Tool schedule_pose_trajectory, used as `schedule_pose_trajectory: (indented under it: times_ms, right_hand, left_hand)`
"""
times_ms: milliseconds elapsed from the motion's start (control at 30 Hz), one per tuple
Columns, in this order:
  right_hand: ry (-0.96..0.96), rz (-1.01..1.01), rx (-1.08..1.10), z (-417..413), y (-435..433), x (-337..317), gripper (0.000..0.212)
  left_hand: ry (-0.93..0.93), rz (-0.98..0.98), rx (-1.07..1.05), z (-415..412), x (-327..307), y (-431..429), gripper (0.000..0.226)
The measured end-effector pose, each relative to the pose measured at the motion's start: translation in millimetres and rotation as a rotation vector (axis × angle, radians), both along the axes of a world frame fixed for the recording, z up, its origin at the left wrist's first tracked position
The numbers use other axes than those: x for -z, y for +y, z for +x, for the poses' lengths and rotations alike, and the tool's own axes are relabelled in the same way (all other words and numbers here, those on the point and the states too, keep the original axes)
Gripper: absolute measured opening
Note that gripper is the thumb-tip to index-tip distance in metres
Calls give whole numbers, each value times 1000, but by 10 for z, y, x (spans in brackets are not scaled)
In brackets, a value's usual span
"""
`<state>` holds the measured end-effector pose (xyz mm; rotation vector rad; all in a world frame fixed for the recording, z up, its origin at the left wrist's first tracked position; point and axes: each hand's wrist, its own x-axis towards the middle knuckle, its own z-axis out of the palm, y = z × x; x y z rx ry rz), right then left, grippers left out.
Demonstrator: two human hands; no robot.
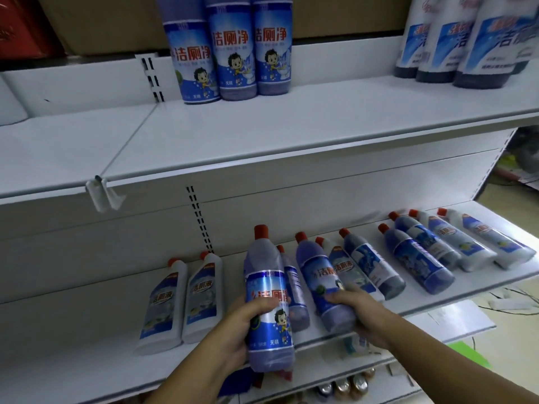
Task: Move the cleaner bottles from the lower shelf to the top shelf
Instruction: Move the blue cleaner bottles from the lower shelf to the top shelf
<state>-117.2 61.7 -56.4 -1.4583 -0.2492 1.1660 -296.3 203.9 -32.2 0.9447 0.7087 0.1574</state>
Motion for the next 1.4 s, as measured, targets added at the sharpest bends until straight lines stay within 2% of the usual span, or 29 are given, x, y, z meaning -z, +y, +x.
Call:
schedule_pose_trajectory:
  times_ms: [133, 200, 233, 367, 467, 667, 800, 867, 933, 967, 1000, 1033, 1067, 1100, 1167, 1267, 1400]
  right_hand:
    - [4, 174, -19, -298, -396, -161, 81]
    - [-21, 213, 29, -440, -535, -192, 72]
    - [-38, 216, 54, -496, -595, -210, 71]
    - [-122, 288, 100, -649, -811, -293, 95]
    - [-157, 318, 73, -732, -942, -402, 100]
    - [-257, 335, 19, -922, -1018, -630, 101]
    - [-283, 404, 25, -1044, -1026, -927, 106]
    - [-403, 425, 13, -1051, -944, -1206, 110]
    - [-603, 411, 54, -1000, -826, -1496, 101]
    - [-656, 419, 73, -959, -778, -1631, 87]
    - [-676, 442, 81, -936, -722, -1779, 74]
    - [-691, 470, 76, -912, -662, -1918, 68]
    - [-707, 504, 58, -888, -593, -2044, 66]
    - [-715, 552, 36, -862, -514, -2170, 65]
    - [-728, 671, -30, -835, -361, -2441, 70]
    - [-854, 819, -107, -770, -90, -2853, 60]
    - [-940, 913, -114, -595, 291, -3299, 37]
  left_hand:
    - [-39, -21, 65, 56, -42, -131, 52]
    - [-70, -34, 96, 83, -57, -215, 48]
    - [-92, -40, 114, 91, -64, -249, 54]
    - [-188, -24, 200, 66, -118, -378, 91]
    - [-216, 23, 260, -5, -164, -451, 101]
    - [-156, 141, 343, -213, -379, -591, 89]
    - [-303, 248, 445, -432, -620, -633, 84]
    - [-369, 303, 440, -395, -996, -620, 86]
    - [-766, 509, 273, -300, -1427, -457, 56]
    - [-878, 480, 202, -407, -1614, -441, 47]
    - [-825, 556, 99, -527, -1758, -407, 48]
    - [-688, 795, 95, -610, -1913, -390, 58]
    - [-642, 777, 266, -671, -2013, -408, 72]
    - [-653, 659, 306, -747, -2145, -379, 84]
    - [-514, 748, 236, -810, -2442, -334, 76]
    - [-545, 916, 49, -705, -2827, -183, 54]
    - [-559, 1080, -70, -487, -3241, 140, 71]
